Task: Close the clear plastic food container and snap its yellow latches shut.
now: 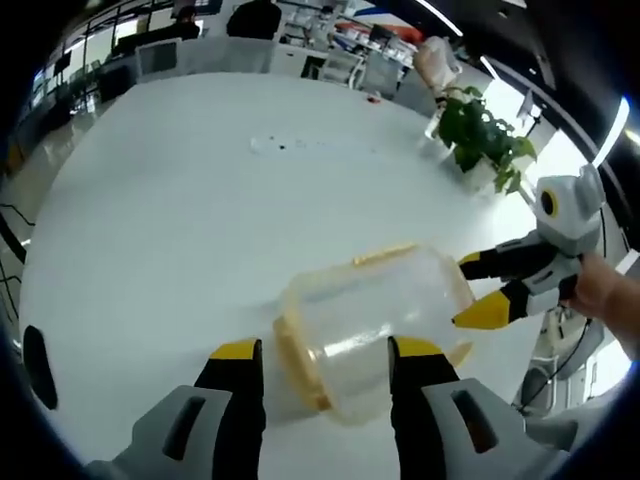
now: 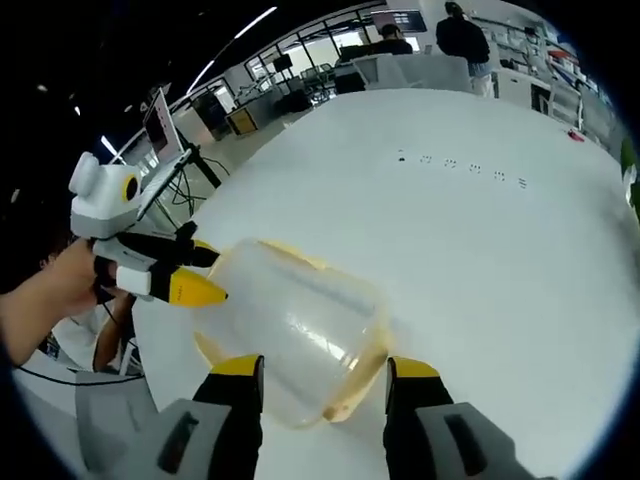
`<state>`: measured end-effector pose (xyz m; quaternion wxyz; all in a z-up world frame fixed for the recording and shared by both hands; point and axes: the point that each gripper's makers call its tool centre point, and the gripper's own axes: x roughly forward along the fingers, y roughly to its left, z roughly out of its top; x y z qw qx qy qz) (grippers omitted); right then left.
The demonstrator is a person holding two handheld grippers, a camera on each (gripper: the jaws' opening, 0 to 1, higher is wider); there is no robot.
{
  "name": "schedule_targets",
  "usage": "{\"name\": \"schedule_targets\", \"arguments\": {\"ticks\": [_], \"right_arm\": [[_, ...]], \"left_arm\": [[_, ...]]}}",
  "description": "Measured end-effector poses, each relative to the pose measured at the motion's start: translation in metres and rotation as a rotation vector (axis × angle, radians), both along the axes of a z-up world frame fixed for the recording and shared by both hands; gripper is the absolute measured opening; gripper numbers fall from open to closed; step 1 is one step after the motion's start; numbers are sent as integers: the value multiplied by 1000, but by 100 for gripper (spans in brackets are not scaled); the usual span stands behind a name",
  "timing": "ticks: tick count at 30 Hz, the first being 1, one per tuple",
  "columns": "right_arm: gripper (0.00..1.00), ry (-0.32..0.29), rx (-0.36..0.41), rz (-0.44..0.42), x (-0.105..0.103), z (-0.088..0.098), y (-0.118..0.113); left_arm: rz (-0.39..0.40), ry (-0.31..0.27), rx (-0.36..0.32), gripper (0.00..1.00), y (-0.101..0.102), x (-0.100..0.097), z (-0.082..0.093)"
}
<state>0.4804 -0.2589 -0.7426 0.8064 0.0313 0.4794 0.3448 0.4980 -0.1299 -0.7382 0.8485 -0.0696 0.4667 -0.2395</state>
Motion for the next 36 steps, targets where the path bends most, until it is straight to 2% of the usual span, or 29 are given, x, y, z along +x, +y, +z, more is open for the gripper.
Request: {"name": "schedule_targets", "arguments": {"ticks": [3, 8, 13, 16, 22, 23, 24, 27, 29, 30, 36], "right_arm": [[46, 16, 20, -16, 0, -1, 1], [44, 51, 70, -40, -4, -1, 5], [43, 51, 49, -39, -4, -2, 3], [41, 64, 55, -33, -3, -4, 4], [36, 87, 88, -41, -2, -5, 6], [35, 39, 57, -158, 20, -4, -2], [35, 72, 61, -33, 2, 1, 5], [36, 83, 63, -30, -1, -3, 7], [36, 69, 74, -35, -5, -4, 7], [36, 79, 97, -42, -5, -5, 7], [37, 70, 100, -43, -5, -5, 7]], "left_arm": [[-16, -2, -22, 41, -5, -1, 1], [-9, -19, -39, 41, -5, -2, 0], [-11, -19, -47, 39, -6, -2, 0], [11, 14, -75, 36, -6, -3, 0], [23, 2, -67, 34, -7, -5, 0], [26, -21, -53, 34, -5, -1, 1], [23, -7, -62, 34, -4, -2, 1], [10, -1, -55, 34, -6, -2, 0], [9, -3, -55, 35, -6, -2, -1], [12, -4, -55, 35, -6, -3, 0], [-7, -12, -46, 35, -8, -4, -1]]}}
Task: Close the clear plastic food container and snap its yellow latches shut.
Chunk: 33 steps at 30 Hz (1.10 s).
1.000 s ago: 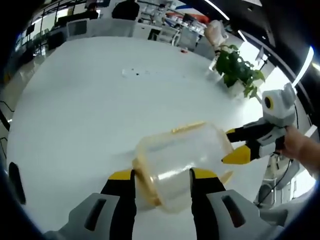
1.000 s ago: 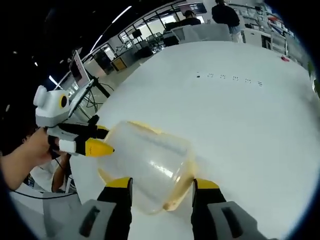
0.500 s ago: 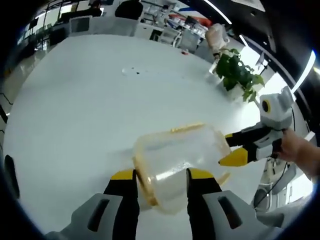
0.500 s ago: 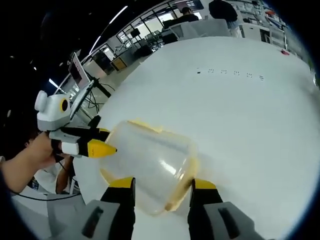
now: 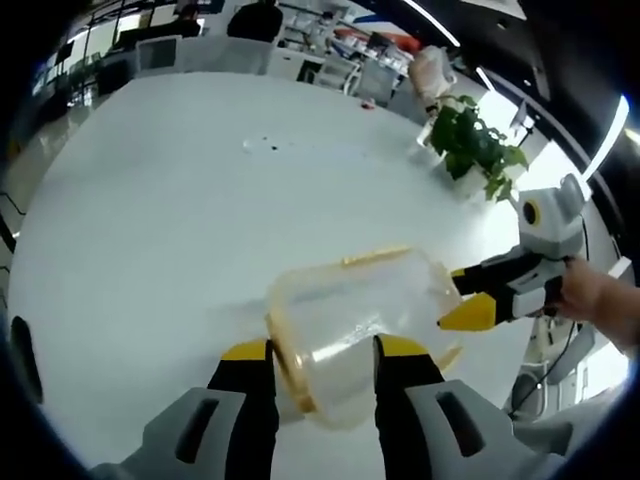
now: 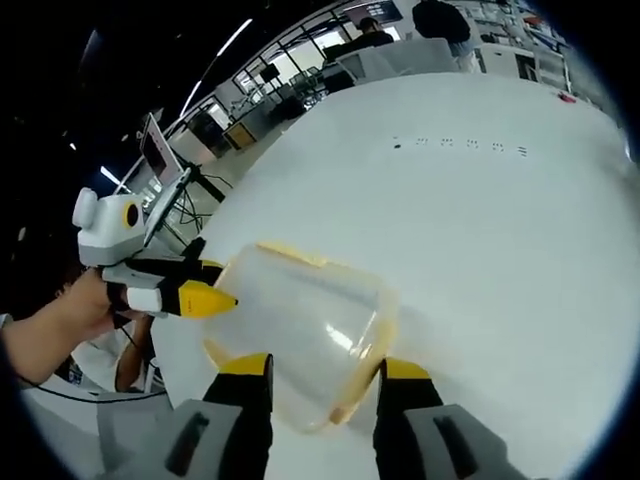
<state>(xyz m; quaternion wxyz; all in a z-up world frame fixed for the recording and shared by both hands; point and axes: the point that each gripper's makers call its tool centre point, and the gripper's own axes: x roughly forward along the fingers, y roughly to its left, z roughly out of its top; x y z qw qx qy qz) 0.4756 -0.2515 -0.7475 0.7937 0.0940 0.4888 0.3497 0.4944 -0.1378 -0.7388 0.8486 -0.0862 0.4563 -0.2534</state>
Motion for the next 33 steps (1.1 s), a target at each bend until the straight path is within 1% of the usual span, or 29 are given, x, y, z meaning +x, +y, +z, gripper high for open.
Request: {"name": "schedule_targets", "arguments": {"ticks": [4, 13, 15, 16, 20, 24, 25, 26, 27, 28, 31, 33], "right_arm": [[38, -4, -2, -1, 0, 1, 0], [39, 16, -32, -8, -1, 0, -1], [39, 21, -38, -6, -2, 1, -1], [39, 25, -40, -6, -2, 1, 0], [40, 32, -49, -5, -2, 1, -1], [41, 39, -48, -9, -2, 1, -1], [41, 43, -46, -14, -2, 1, -1], [41, 46, -48, -14, -2, 1, -2], [41, 51, -51, -14, -3, 1, -3], [41, 57, -53, -18, -3, 1, -2], [41, 73, -64, -18, -4, 1, -3], [42, 80, -68, -18, -5, 1, -3]], "left_arm": [[-8, -4, 2, 35, 0, 0, -1], [-33, -10, 5, 37, 0, 0, 0], [-59, -30, 31, 37, -1, 0, 1], [-71, -30, 43, 37, -2, -1, 2], [-92, -40, 50, 38, -2, 2, 2], [-75, -25, 23, 39, -1, 3, 2], [-58, -10, 0, 39, -1, 3, 1], [-30, 21, -25, 39, -3, 1, 0], [-56, -2, -15, 39, -2, 3, -1], [-64, -6, -15, 39, -3, 3, 0], [-81, -3, -7, 40, -4, 4, 1], [-75, 18, -9, 40, -5, 4, 0]]}}
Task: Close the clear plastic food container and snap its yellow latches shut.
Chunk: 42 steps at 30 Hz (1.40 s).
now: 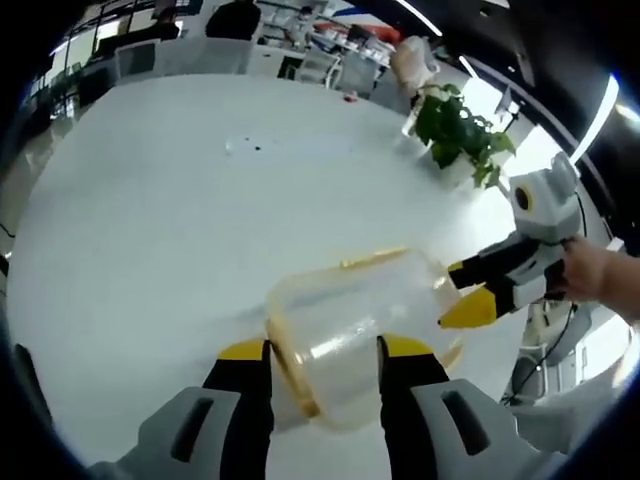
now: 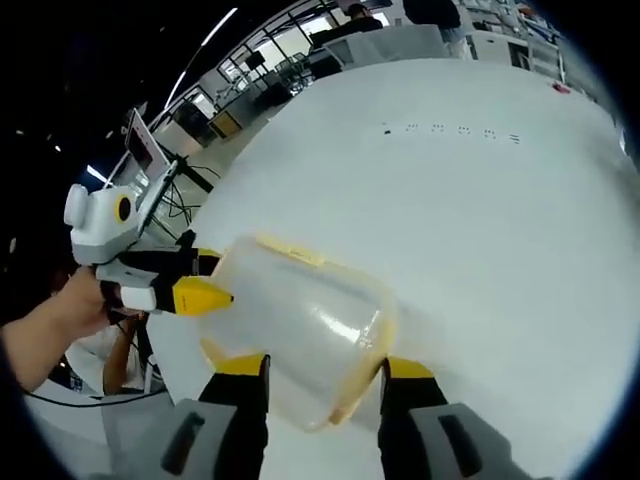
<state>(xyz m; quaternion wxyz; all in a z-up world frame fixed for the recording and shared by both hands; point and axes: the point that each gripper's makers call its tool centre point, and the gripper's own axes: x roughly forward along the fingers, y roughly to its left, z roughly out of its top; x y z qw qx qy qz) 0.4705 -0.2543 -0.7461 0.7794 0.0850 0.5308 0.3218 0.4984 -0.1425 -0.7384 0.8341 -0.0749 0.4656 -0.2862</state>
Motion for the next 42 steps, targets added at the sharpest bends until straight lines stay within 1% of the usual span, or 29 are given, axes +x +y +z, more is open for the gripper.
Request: {"name": "schedule_targets", "arguments": {"ticks": [1, 2, 3, 4, 5, 6, 8, 10, 12, 14, 15, 16, 17, 18, 19, 20, 21, 24, 27, 28, 30, 32, 35, 37, 38, 42], "right_arm": [[43, -2, -3, 4, 0, 0, 0], [45, -65, -48, 46, 5, 1, -5], [43, -69, -70, 61, 4, 2, -6], [42, -41, -51, 62, 1, 5, -1], [41, -29, -62, 79, -1, 4, -3], [40, -38, -67, 78, 1, 5, -5], [40, -50, -79, 92, 2, 6, -6], [41, -59, -99, 100, 2, 7, -9], [42, -71, -122, 144, 1, 5, -10], [43, -97, -136, 167, 1, 7, -11], [42, -122, -143, 169, 5, 8, -12], [42, -121, -131, 162, 5, 10, -13], [43, -107, -120, 154, 4, 11, -12], [44, -105, -122, 156, 3, 11, -12], [45, -121, -139, 177, 4, 11, -14], [44, -142, -163, 215, 4, 11, -17], [44, -141, -162, 224, 2, 11, -15], [44, -130, -158, 246, 0, 11, -14], [43, -145, -196, 293, -1, 11, -16], [43, -152, -207, 315, -1, 12, -16], [43, -163, -221, 336, 0, 14, -16], [43, -171, -228, 359, 1, 15, -15], [41, -191, -248, 426, 0, 16, -13], [42, -211, -269, 461, 0, 16, -13], [42, -214, -280, 489, -1, 16, -13], [41, -220, -312, 546, -3, 14, -12]], "left_arm": [[-4, 9, -2, 40, -1, 0, 0], [-6, 9, 1, 40, 0, 1, 0], [-13, 10, 2, 40, -1, 1, 0], [-24, 11, 10, 41, -2, 0, 0], [-44, 8, 12, 43, -3, -1, 0], [-79, 10, 19, 45, -4, -3, -2], [-84, 18, 28, 47, -3, -3, -2], [-104, 25, 41, 46, -2, -4, 1], [-131, 8, 49, 45, -1, -3, 4], [-151, 4, 65, 44, 2, -2, 5], [-158, 1, 74, 43, 4, -2, 5], [-160, 0, 82, 42, 6, -2, 5], [-169, -3, 83, 42, 7, -2, 7], [-178, -6, 84, 43, 8, -2, 8], [-187, -16, 83, 44, 9, -1, 11], [-196, -19, 83, 44, 9, -2, 12], [-209, -19, 86, 44, 10, -3, 13], [-265, -44, 108, 42, 10, -3, 14], [-302, -60, 120, 43, 8, -4, 16], [-327, -72, 129, 43, 7, -4, 17], [-364, -93, 151, 42, 6, -2, 18], [-383, -102, 162, 42, 5, -2, 19], [-437, -116, 177, 41, 0, -3, 21], [-454, -124, 191, 40, -1, -1, 23], [-458, -129, 191, 40, -1, -1, 24], [-489, -137, 204, 41, -2, 0, 25]]}}
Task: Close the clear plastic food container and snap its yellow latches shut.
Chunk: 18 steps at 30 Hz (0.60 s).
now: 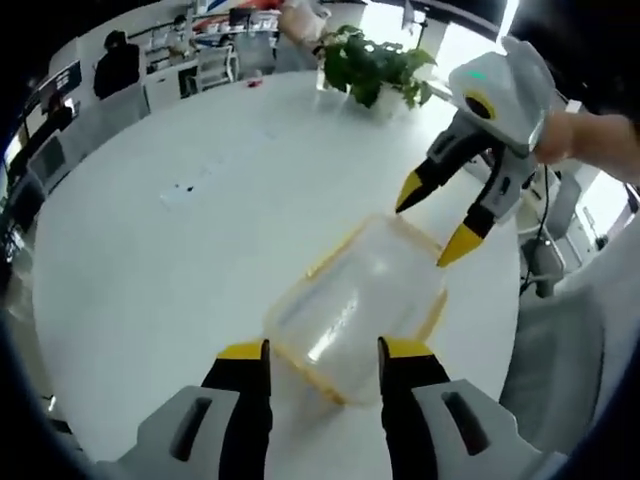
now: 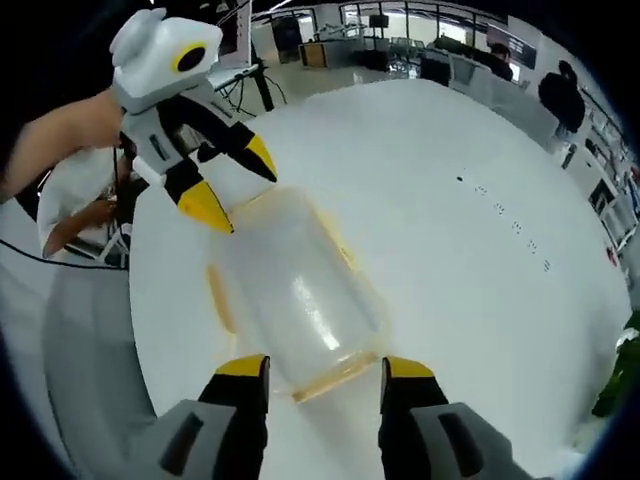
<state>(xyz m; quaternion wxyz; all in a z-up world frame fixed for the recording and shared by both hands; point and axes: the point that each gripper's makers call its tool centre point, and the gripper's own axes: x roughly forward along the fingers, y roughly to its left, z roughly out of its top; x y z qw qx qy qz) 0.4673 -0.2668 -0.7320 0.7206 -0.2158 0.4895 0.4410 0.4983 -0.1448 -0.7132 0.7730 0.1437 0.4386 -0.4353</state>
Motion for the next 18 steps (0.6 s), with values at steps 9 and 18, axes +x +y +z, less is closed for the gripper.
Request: {"name": "schedule_targets", "arguments": {"ticks": [9, 18], "right_arm": [[41, -15, -46, 90, 0, -1, -2], [39, -61, -62, 188, 3, 6, 5]], "left_arm": [[-147, -43, 104, 41, 0, -7, -6], [-274, -85, 127, 42, -12, -11, 0]]}}
